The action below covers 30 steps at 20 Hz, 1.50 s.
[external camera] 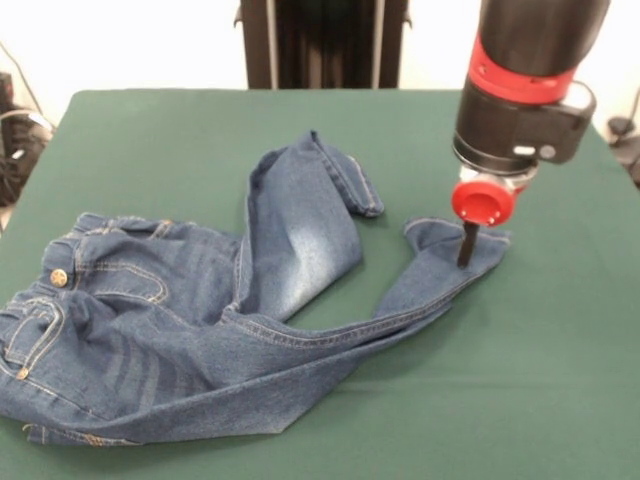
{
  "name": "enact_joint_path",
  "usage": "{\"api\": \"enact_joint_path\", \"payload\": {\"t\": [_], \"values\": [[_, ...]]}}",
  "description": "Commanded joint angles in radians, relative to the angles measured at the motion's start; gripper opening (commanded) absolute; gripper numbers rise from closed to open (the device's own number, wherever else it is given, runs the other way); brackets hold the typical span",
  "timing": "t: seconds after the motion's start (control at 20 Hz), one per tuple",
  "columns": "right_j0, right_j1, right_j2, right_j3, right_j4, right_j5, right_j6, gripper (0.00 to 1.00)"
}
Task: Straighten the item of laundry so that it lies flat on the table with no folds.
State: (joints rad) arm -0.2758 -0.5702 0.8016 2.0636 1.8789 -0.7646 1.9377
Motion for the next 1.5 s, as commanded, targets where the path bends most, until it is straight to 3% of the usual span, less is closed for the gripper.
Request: {"api": "enact_joint_path", "payload": {"t": [0.05, 0.8, 1.5], "values": [[0.057, 0.078, -0.081, -0.086, -0.067, 0.127, 0.357, 1.0], [0.041, 0.19, -0.158, -0.168, -0.258, 0.138, 0.379, 1.0], [0.024, 0.202, -0.164, -0.173, -0.286, 0.119, 0.342, 1.0]]}}
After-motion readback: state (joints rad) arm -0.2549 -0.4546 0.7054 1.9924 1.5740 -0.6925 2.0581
